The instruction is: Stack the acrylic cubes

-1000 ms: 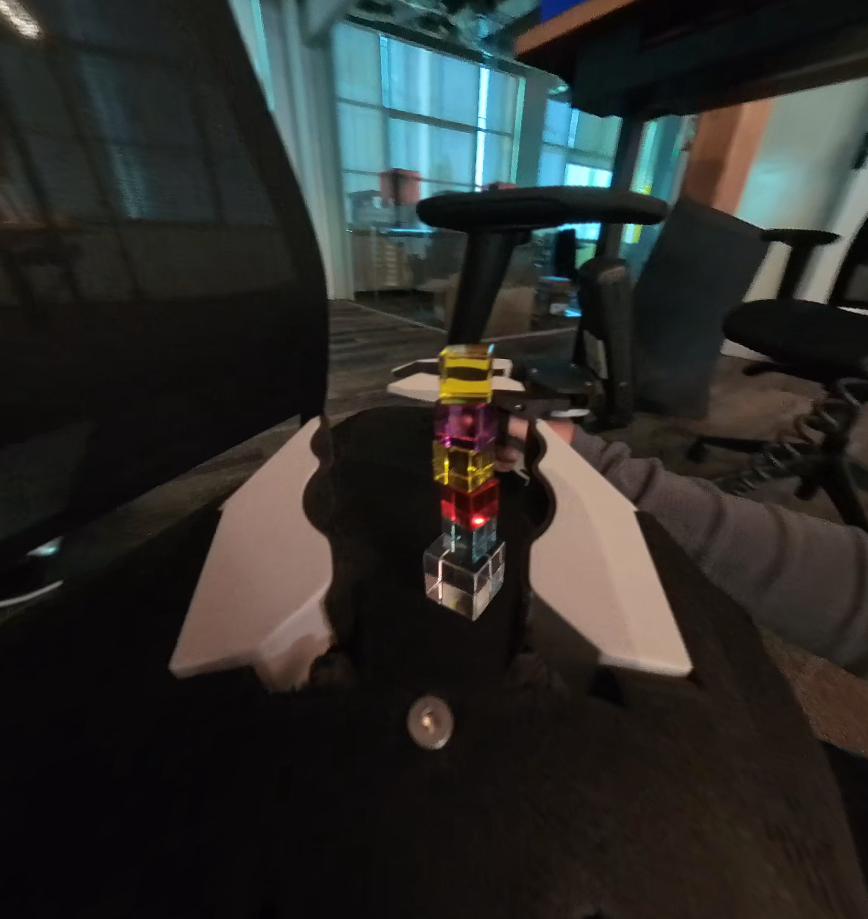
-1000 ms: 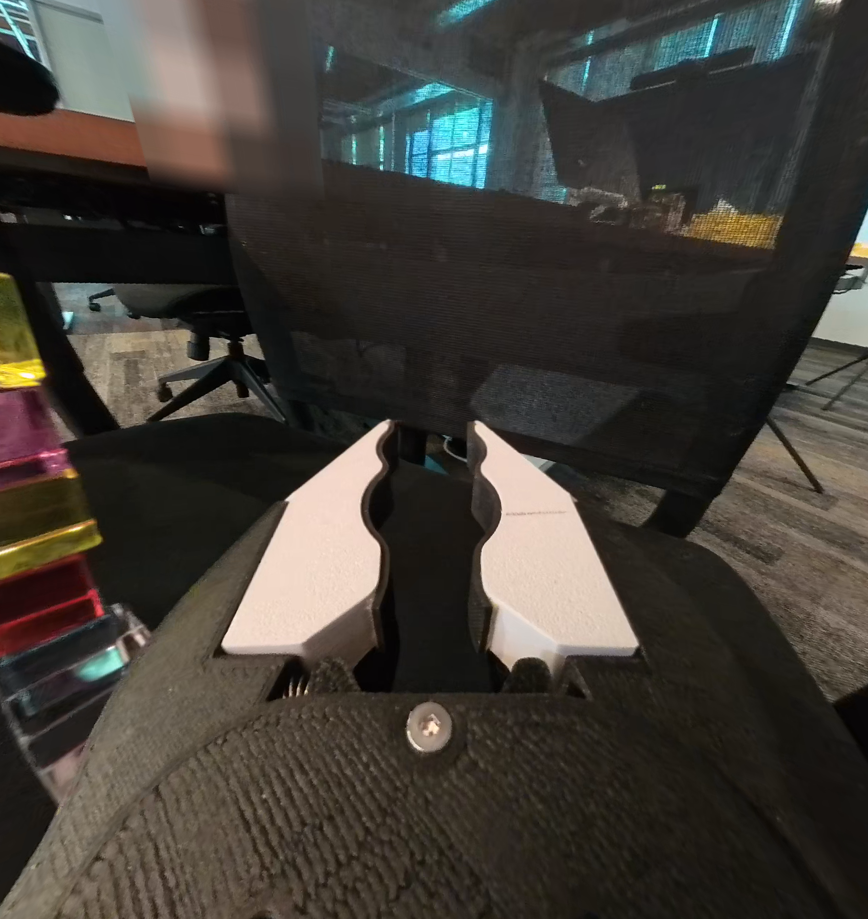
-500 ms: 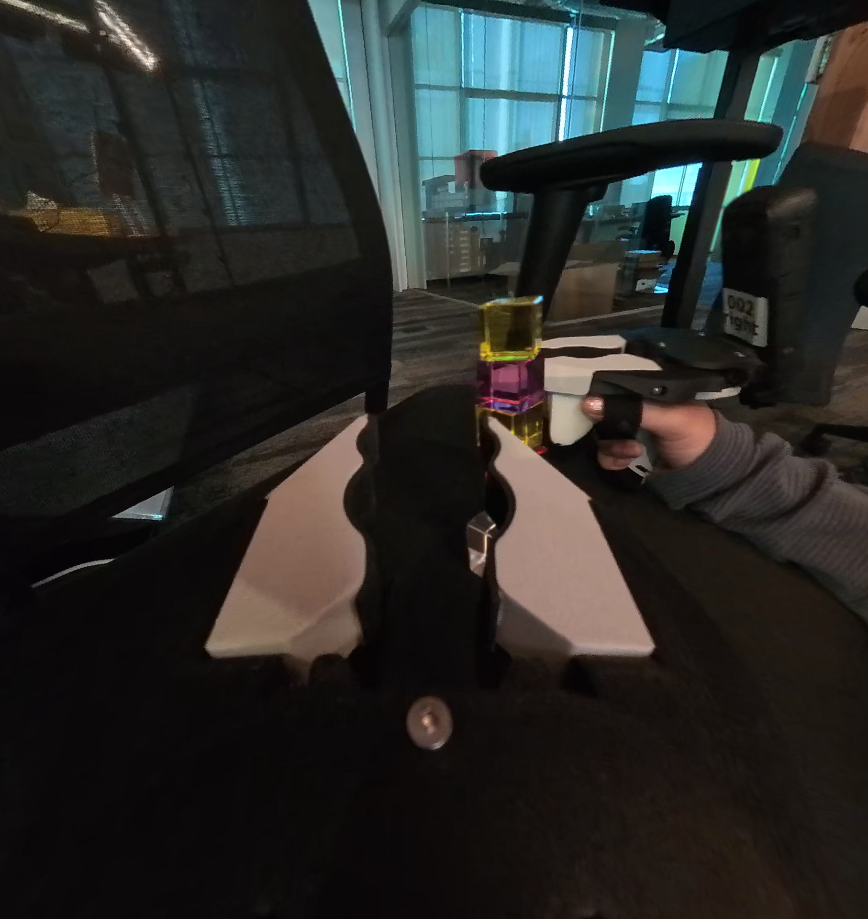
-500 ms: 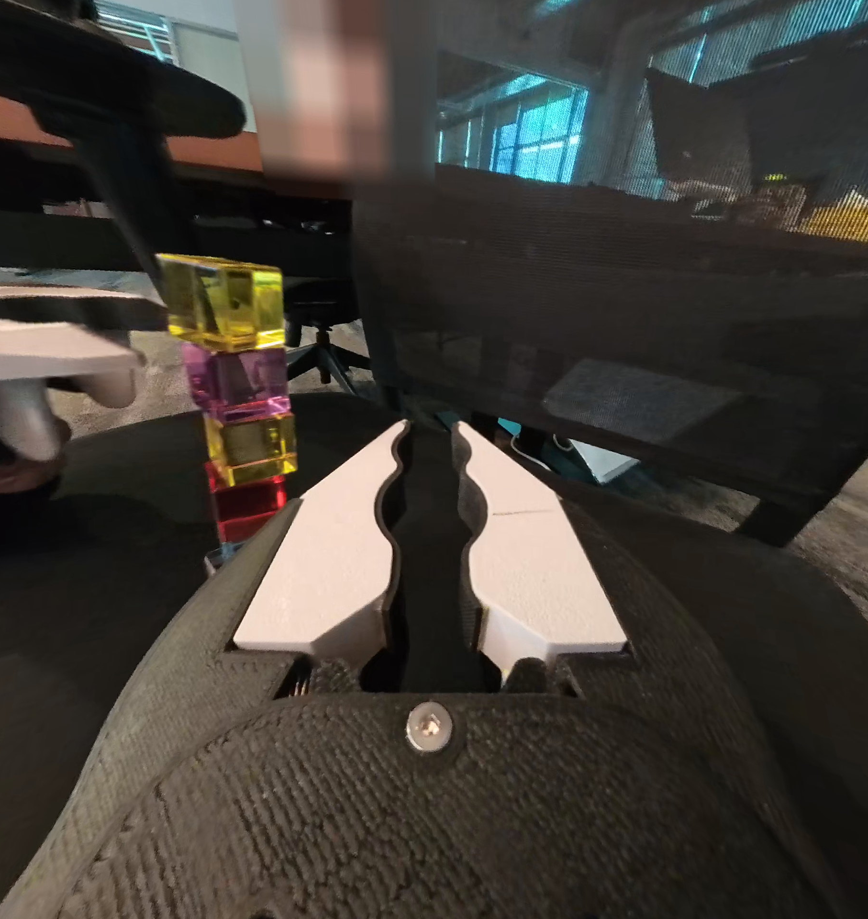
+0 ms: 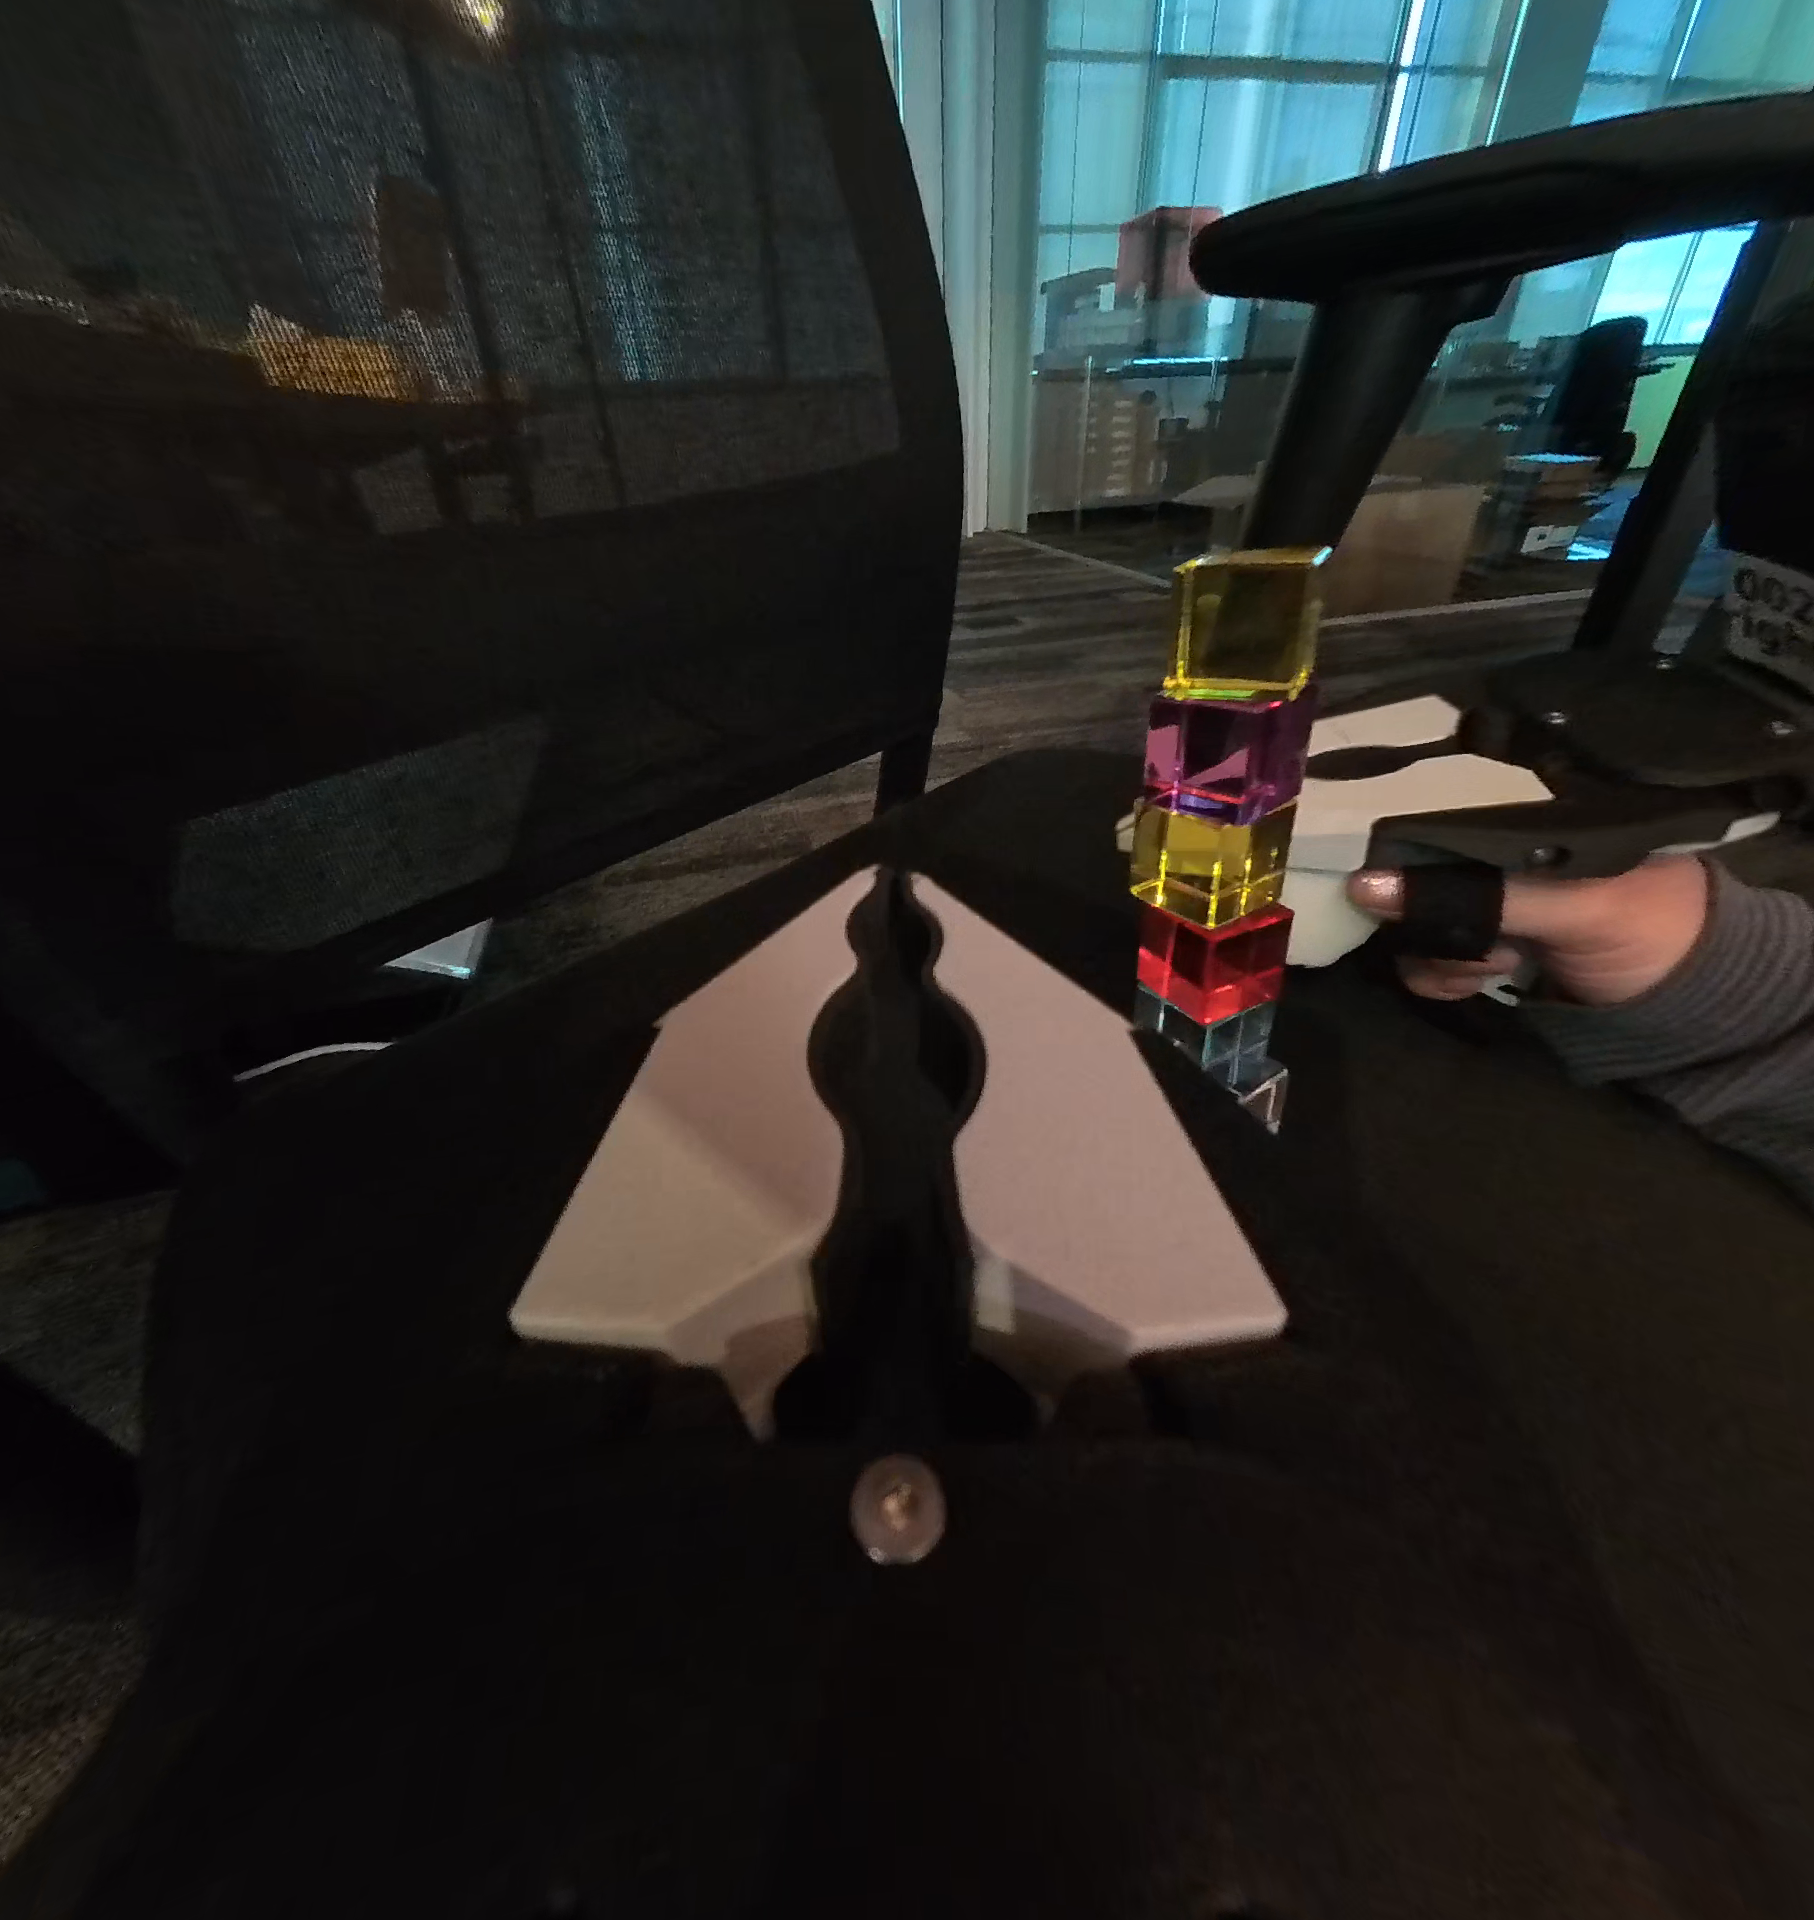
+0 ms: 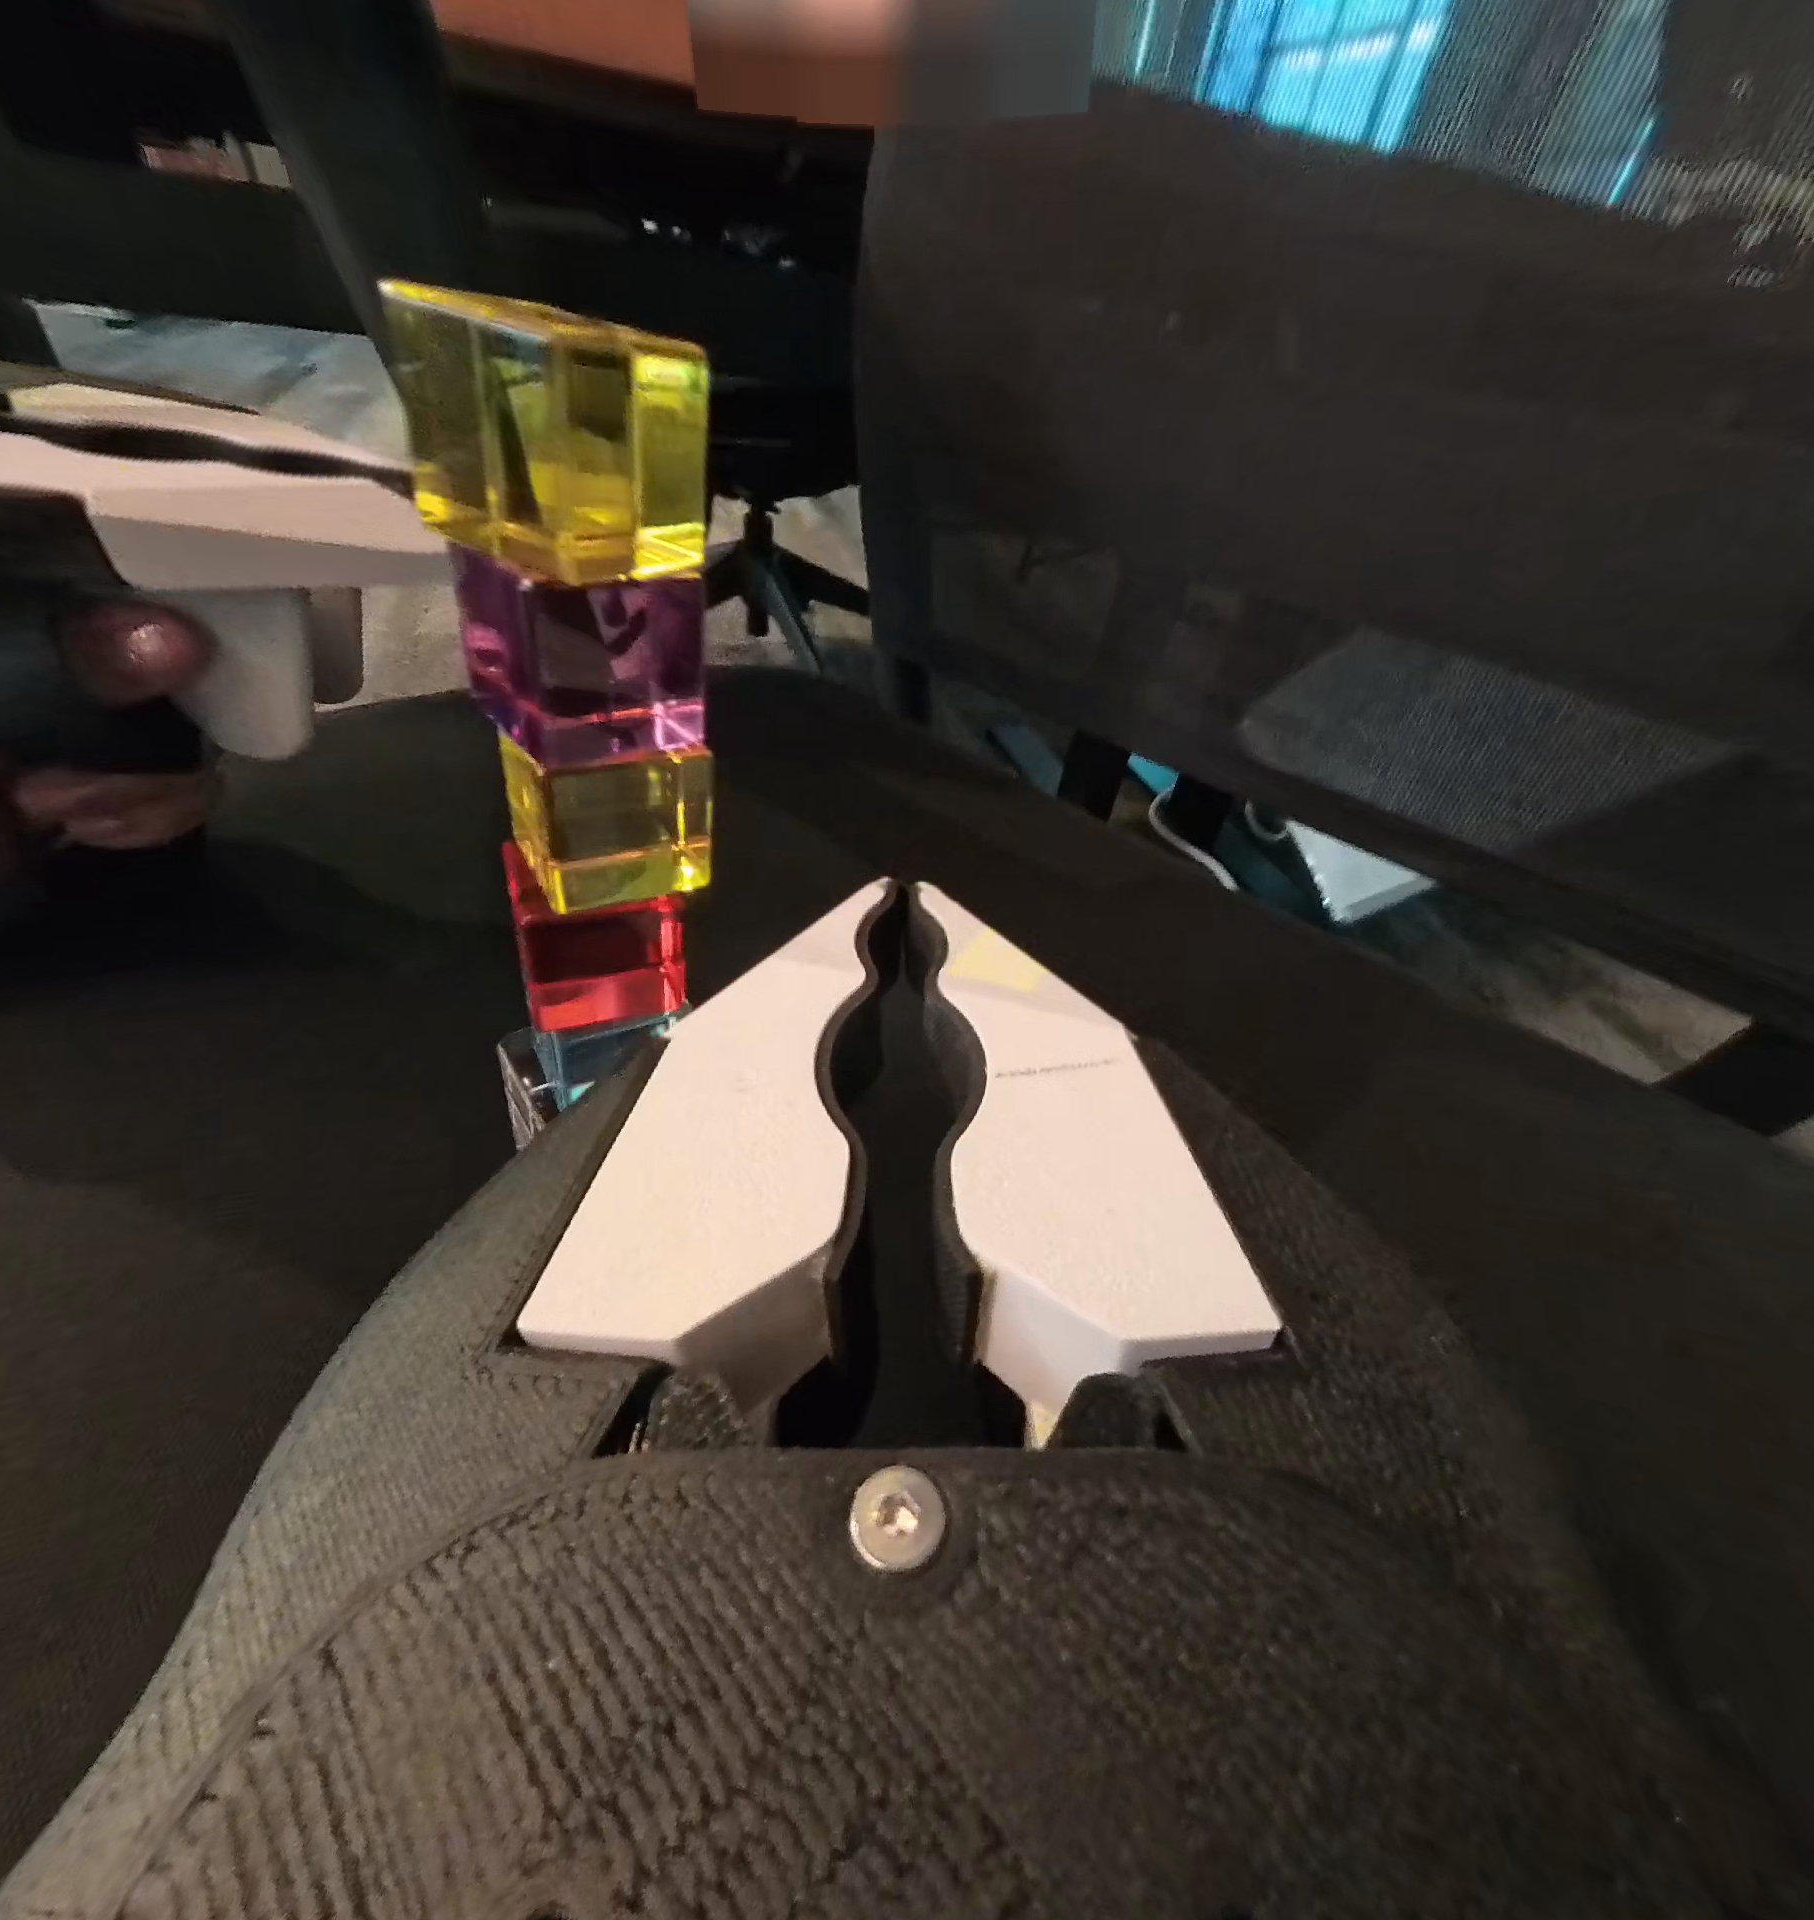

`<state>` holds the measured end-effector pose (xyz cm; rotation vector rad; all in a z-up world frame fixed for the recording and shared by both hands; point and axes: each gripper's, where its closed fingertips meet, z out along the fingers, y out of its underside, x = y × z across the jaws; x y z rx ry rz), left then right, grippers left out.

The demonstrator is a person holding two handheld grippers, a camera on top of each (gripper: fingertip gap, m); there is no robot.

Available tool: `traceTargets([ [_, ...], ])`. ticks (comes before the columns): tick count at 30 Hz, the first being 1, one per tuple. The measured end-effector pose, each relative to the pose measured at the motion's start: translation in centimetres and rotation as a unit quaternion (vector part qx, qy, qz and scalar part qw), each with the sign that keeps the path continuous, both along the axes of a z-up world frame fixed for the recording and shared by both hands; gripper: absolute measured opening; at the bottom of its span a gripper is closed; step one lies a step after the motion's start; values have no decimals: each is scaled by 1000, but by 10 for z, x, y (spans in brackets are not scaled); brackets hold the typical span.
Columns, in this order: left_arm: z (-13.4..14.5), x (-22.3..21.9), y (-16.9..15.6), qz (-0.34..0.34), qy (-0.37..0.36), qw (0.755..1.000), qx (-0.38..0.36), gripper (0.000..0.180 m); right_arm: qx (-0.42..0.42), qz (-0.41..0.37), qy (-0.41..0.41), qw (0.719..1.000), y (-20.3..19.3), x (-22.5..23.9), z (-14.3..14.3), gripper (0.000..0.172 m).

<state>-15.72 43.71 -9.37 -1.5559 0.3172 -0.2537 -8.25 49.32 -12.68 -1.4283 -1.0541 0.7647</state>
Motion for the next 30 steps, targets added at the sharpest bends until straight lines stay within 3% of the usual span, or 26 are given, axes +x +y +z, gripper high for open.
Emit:
traceTargets([
  [30,-7,4,3,-21,-9,999,-27,0,-37,82,-111,990,-23,-20,-36,0],
])
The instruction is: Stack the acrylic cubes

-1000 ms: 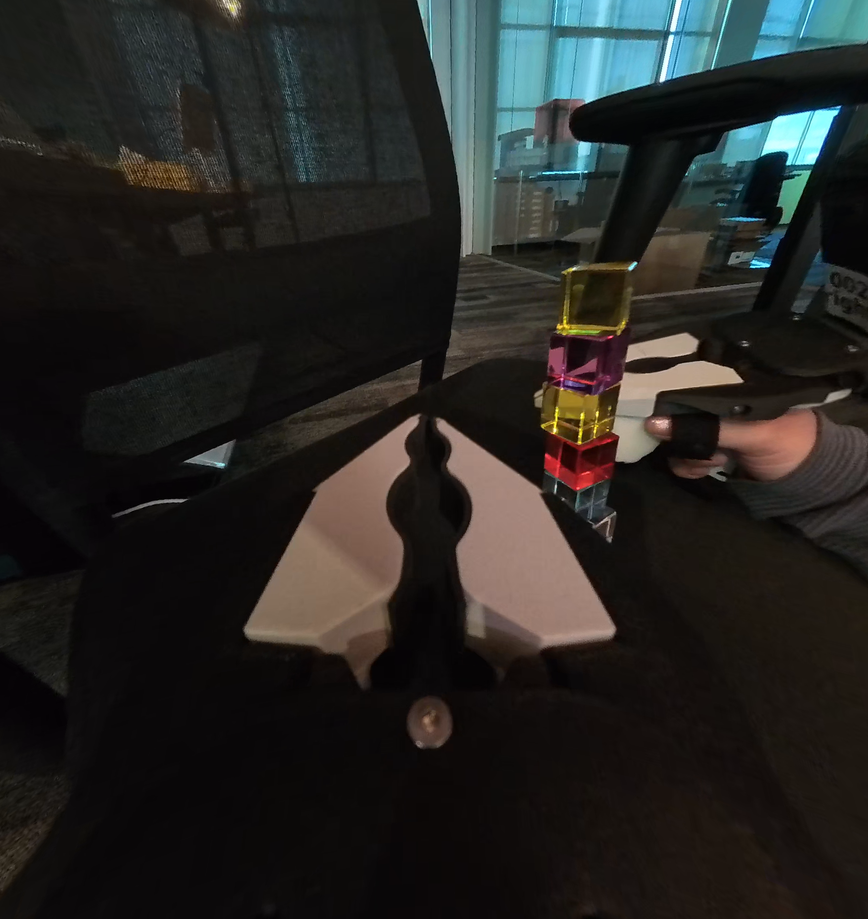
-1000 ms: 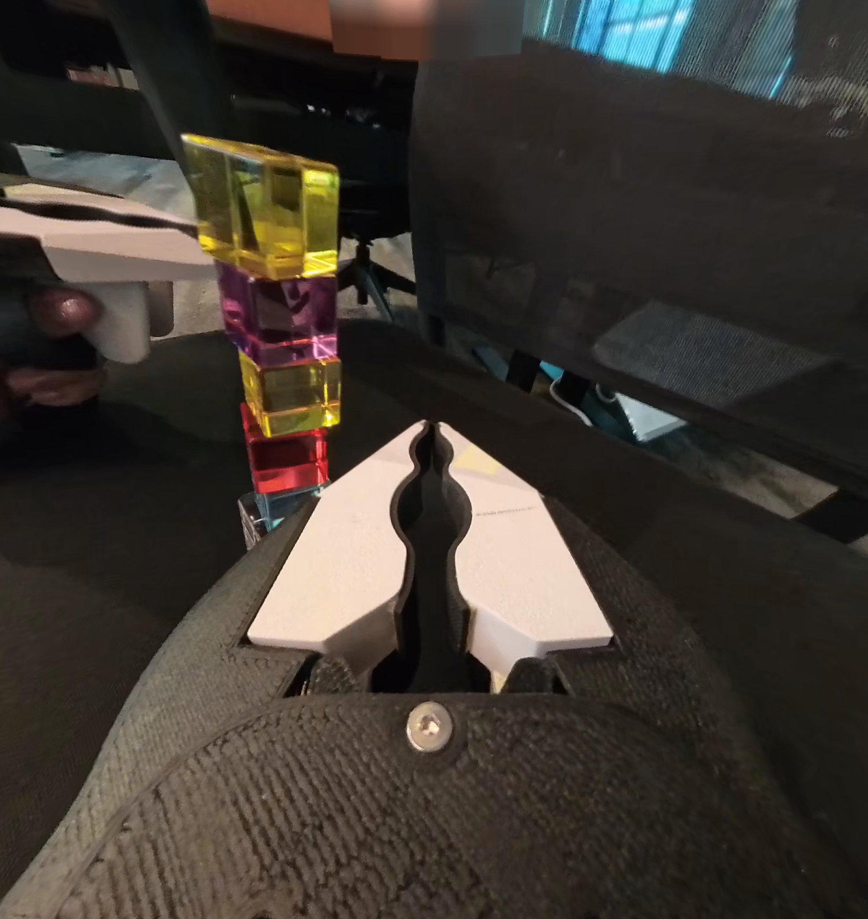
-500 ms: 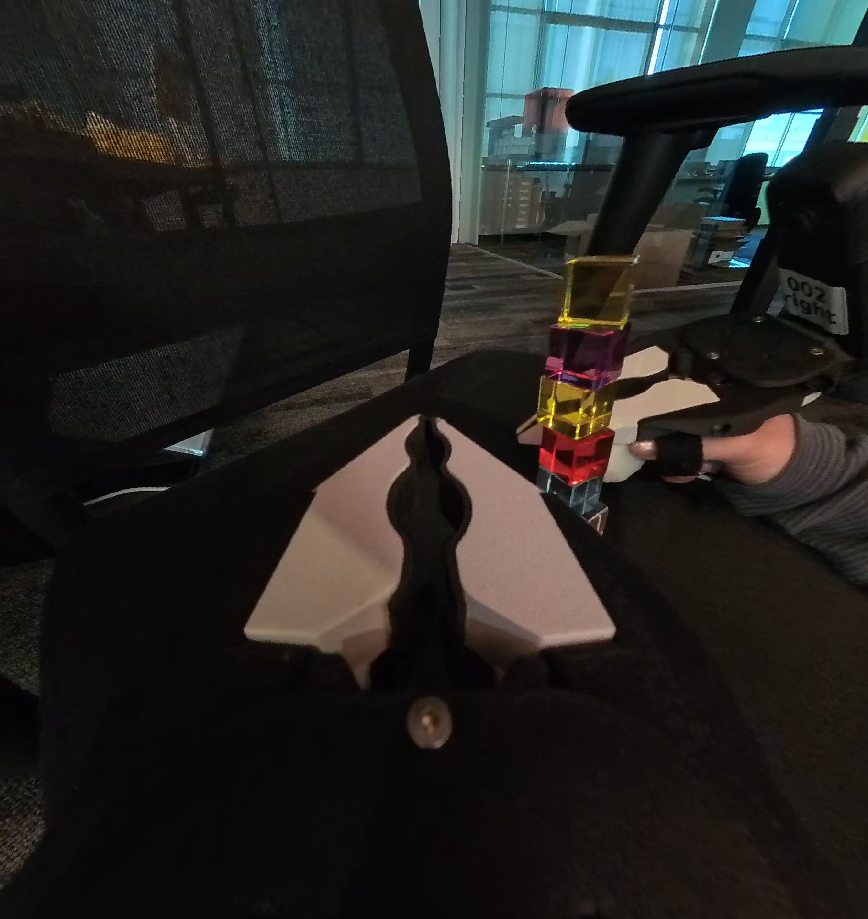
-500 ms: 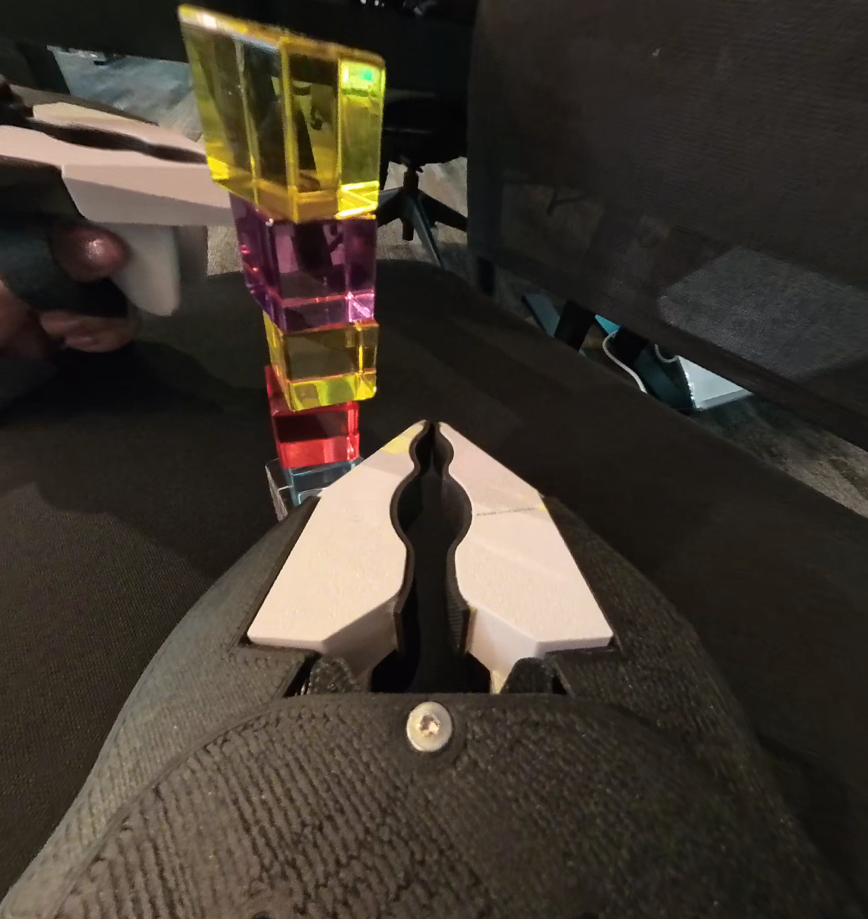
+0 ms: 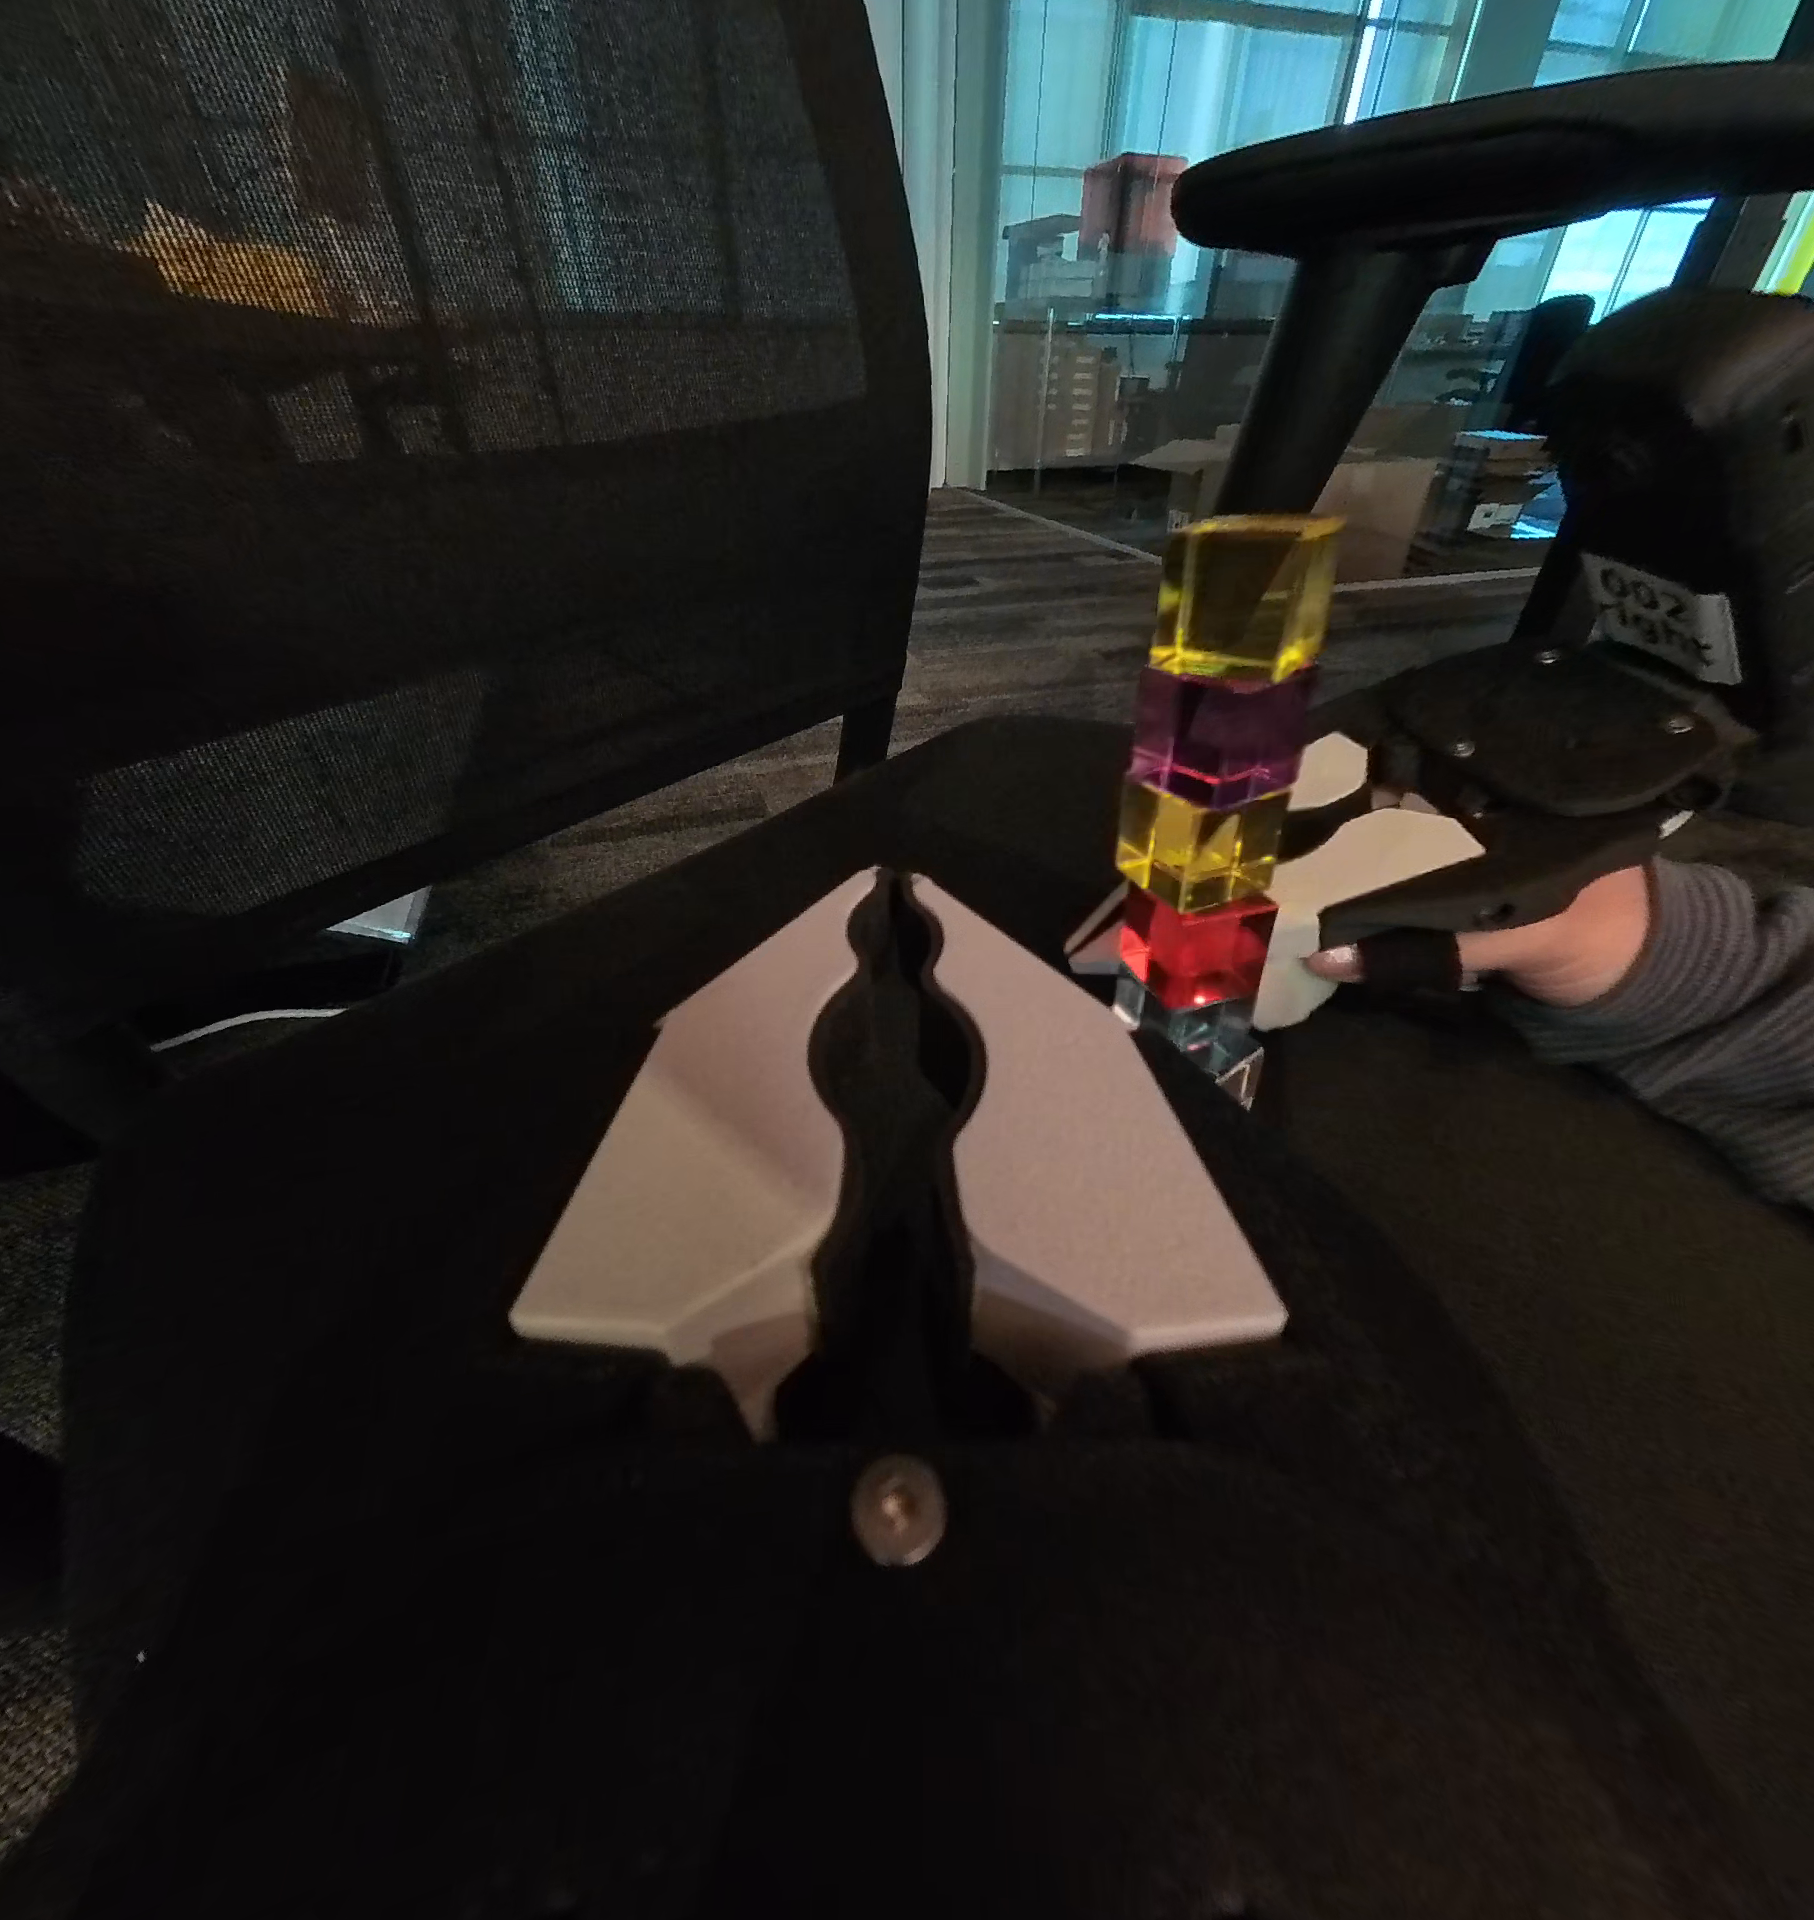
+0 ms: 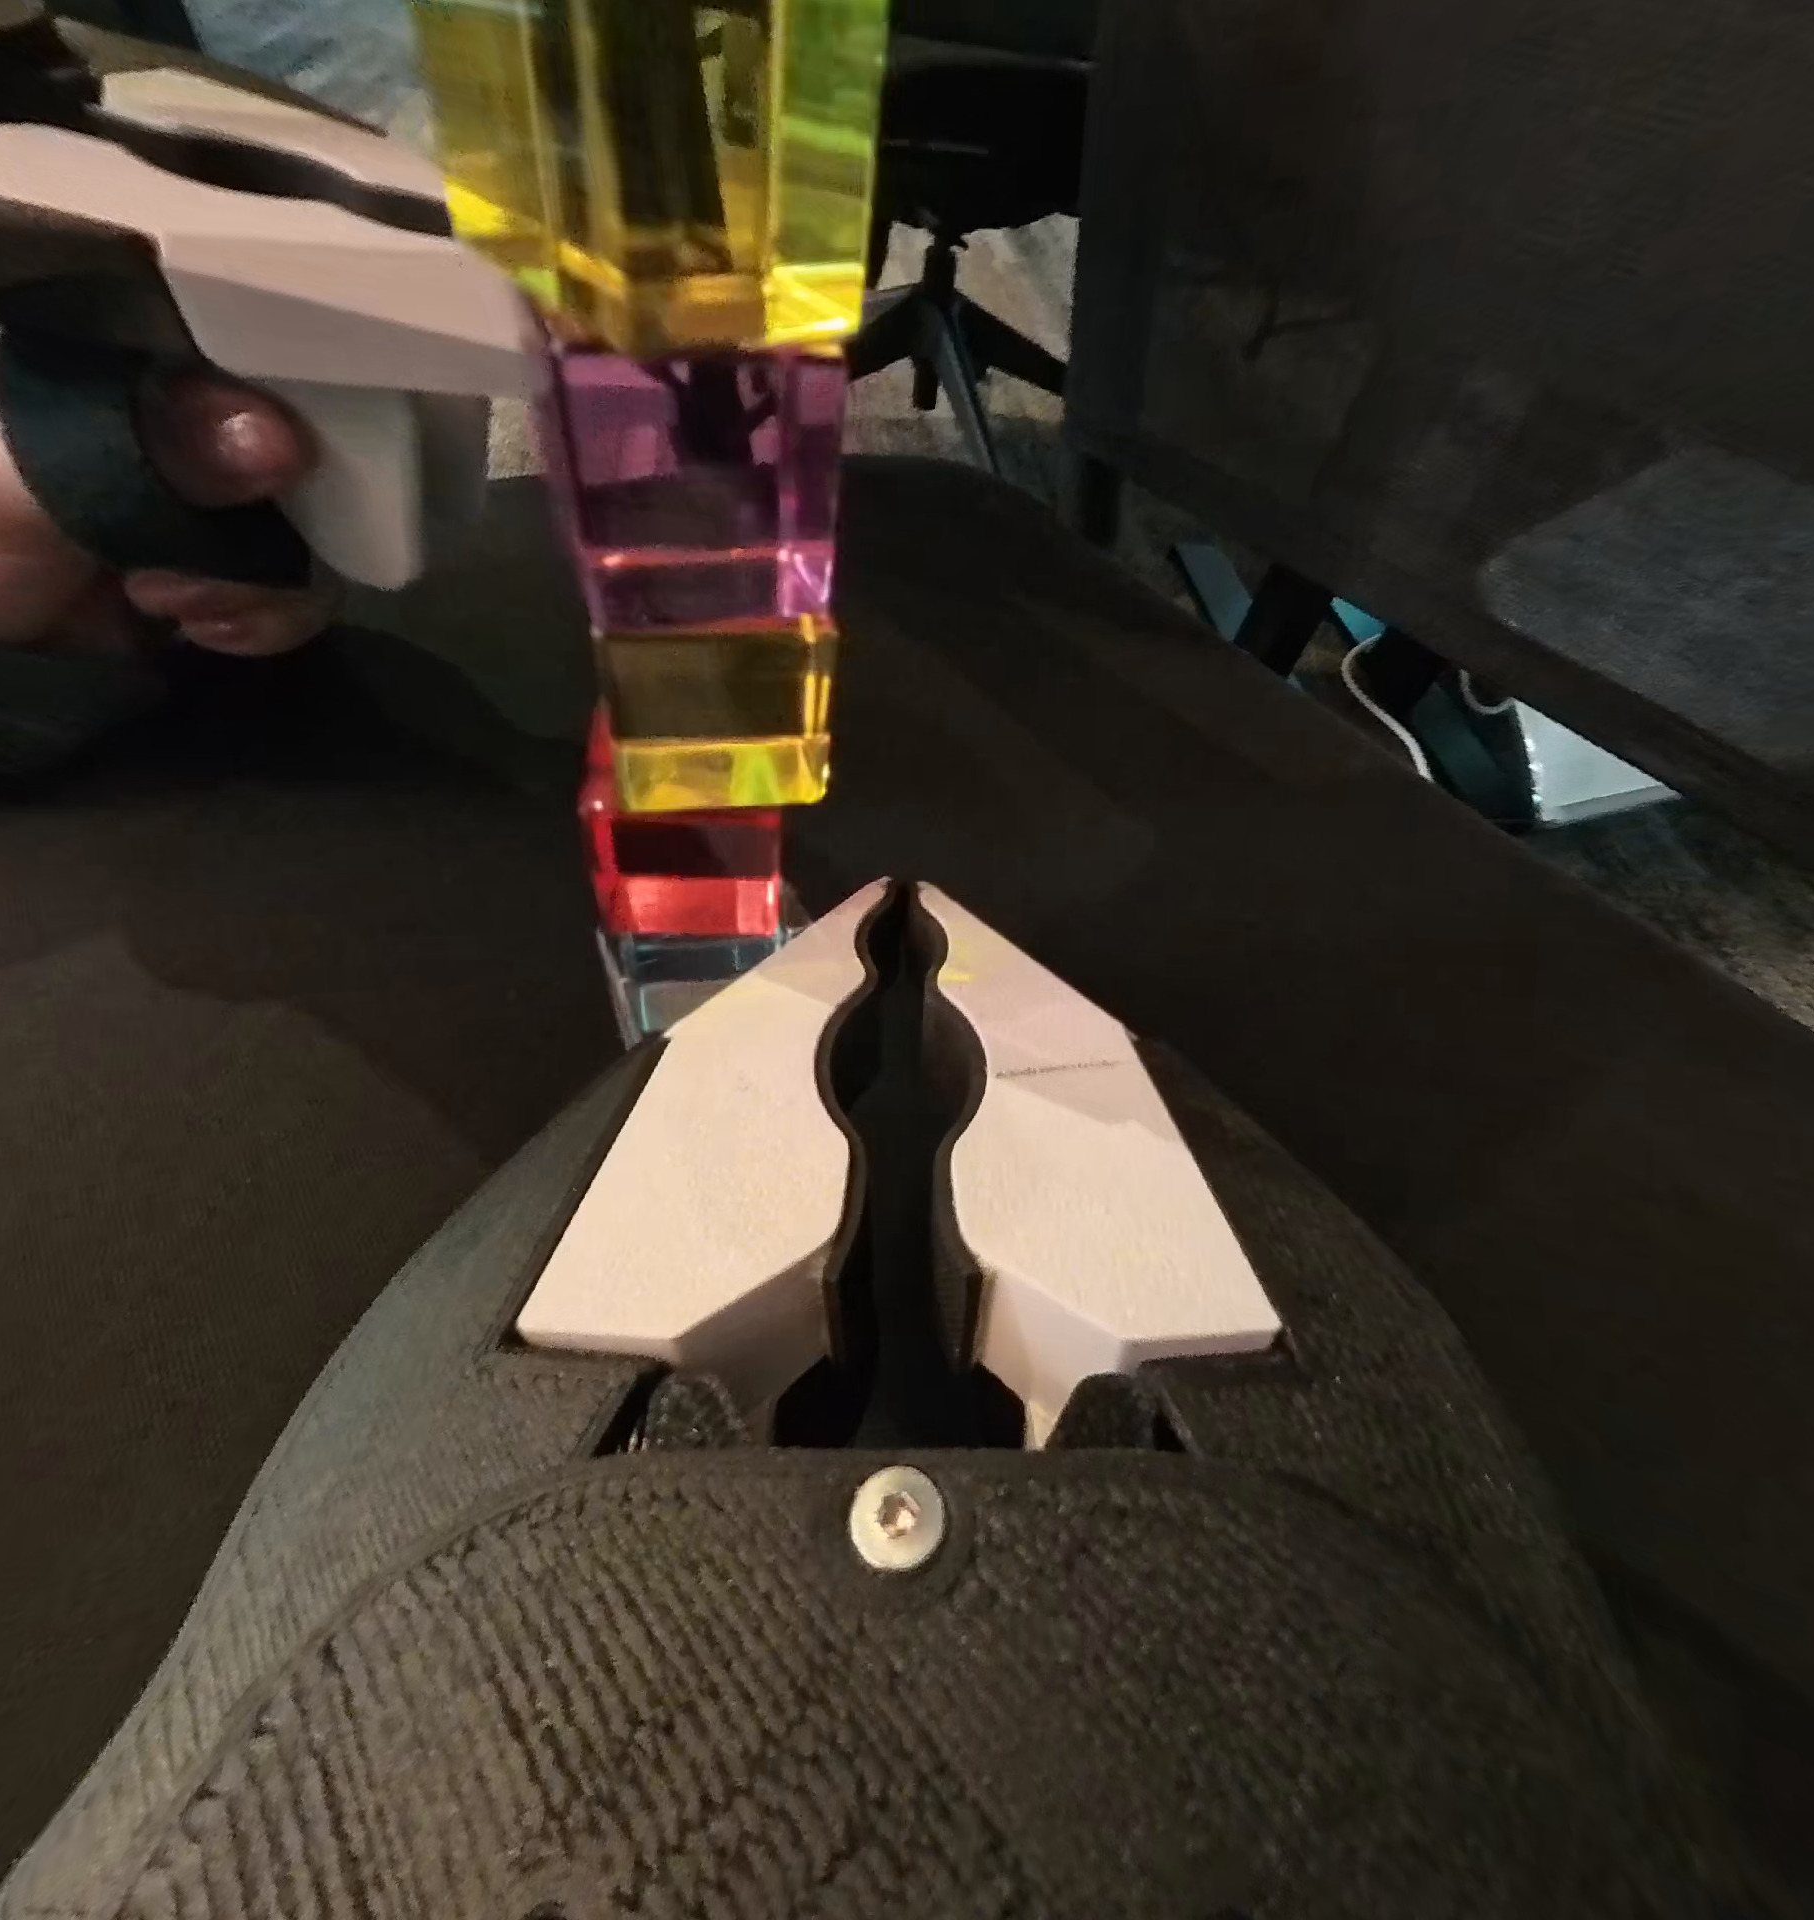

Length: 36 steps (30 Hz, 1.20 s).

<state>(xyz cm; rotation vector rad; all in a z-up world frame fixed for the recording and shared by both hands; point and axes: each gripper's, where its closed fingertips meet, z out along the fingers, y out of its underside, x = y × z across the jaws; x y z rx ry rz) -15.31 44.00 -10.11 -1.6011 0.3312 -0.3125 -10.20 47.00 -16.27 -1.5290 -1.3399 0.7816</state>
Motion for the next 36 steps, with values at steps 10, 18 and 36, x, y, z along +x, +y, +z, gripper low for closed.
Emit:
traceTargets([
  [10,0,-1,1,2,-2,1000,-2,0,-60,-64,-46,995,17,7,-19,0],
  [18,0,-2,1,6,-6,1000,-2,0,-45,7,-88,995,-6,-1,-29,0],
  [36,-3,-14,6,37,-29,999,-17,0,73,123,-107,984,-46,-8,-31,0],
])
